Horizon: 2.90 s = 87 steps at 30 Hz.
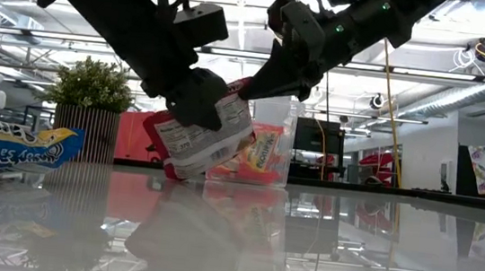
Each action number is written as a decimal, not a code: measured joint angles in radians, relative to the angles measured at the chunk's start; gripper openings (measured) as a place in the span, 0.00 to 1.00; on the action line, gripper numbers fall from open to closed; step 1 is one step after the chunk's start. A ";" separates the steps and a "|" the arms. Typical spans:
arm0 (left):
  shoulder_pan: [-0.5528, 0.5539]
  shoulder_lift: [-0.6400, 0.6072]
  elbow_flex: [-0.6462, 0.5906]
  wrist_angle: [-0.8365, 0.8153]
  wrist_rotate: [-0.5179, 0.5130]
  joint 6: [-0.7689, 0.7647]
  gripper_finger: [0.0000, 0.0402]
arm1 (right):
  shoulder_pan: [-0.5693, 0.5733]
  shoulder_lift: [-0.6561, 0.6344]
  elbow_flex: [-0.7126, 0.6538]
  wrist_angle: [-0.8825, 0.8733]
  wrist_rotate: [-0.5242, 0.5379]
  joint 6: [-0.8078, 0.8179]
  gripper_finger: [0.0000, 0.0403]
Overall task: Sort Maruchan noodles
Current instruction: Put the red noodle pack into the bottom left transparent bin
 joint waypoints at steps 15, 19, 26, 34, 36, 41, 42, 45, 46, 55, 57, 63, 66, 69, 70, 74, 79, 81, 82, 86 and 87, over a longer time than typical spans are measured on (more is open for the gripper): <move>0.012 -0.006 0.000 -0.011 0.091 0.076 0.31 | 0.001 -0.001 0.000 0.001 -0.025 -0.003 0.00; 0.003 -0.024 0.000 -0.014 0.097 0.114 0.31 | 0.001 -0.015 0.000 -0.005 -0.026 -0.019 0.00; -0.028 -0.084 0.001 -0.021 0.161 0.184 0.31 | 0.009 -0.147 0.001 -0.137 -0.021 -0.030 0.09; -0.105 -0.196 0.001 -0.029 0.205 0.288 0.31 | 0.062 -0.383 0.001 -0.370 -0.018 0.014 0.22; -0.137 -0.238 0.001 -0.022 0.226 0.316 0.31 | 0.078 -0.438 0.001 -0.416 -0.018 0.035 0.24; -0.247 -0.346 0.001 -0.029 0.232 0.395 0.31 | 0.129 -0.556 -0.051 -0.437 -0.004 0.060 0.25; -0.274 -0.368 0.001 -0.037 0.232 0.418 0.31 | 0.137 -0.576 -0.062 -0.435 0.013 0.061 0.25; -0.353 -0.430 0.001 -0.066 0.233 0.495 0.31 | 0.149 -0.632 -0.095 -0.435 0.062 0.083 0.25; -0.380 -0.455 0.001 -0.081 0.232 0.515 0.31 | 0.150 -0.647 -0.103 -0.433 0.063 0.089 0.25; -0.614 -0.635 0.001 -0.272 0.183 0.520 0.31 | 0.173 -0.687 -0.123 -0.418 0.063 0.139 0.25; -0.660 -0.663 0.001 -0.346 0.182 0.490 0.31 | 0.183 -0.679 -0.123 -0.401 0.062 0.139 0.25; -0.775 -0.738 0.001 -0.581 0.205 0.337 0.31 | 0.205 -0.656 -0.123 -0.394 0.061 0.138 0.25; -0.819 -0.757 0.001 -0.692 0.230 0.249 0.31 | 0.206 -0.648 -0.123 -0.394 0.062 0.138 0.25; -0.856 -0.758 0.001 -0.800 0.265 0.148 0.31 | 0.206 -0.640 -0.123 -0.394 0.062 0.138 0.25; -0.864 -0.758 0.004 -0.833 0.277 0.120 0.31 | 0.206 -0.636 -0.124 -0.394 0.062 0.138 0.25; -0.895 -0.757 0.006 -0.911 0.311 0.092 0.31 | 0.206 -0.631 -0.124 -0.394 0.062 0.145 0.25; -0.929 -0.757 0.039 -0.918 0.315 0.168 0.31 | 0.206 -0.631 -0.123 -0.394 0.062 0.150 0.25; -0.938 -0.757 0.070 -0.921 0.324 0.190 0.31 | 0.206 -0.631 -0.124 -0.394 0.062 0.150 0.25; -0.941 -0.757 0.082 -0.916 0.322 0.199 0.31 | 0.206 -0.631 -0.123 -0.394 0.062 0.150 0.25; -0.943 -0.757 0.095 -0.947 0.359 0.177 0.31 | 0.206 -0.631 -0.124 -0.396 0.062 0.150 0.25; -0.944 -0.757 0.095 -0.961 0.377 0.152 0.31 | 0.206 -0.631 -0.124 -0.398 0.062 0.150 0.25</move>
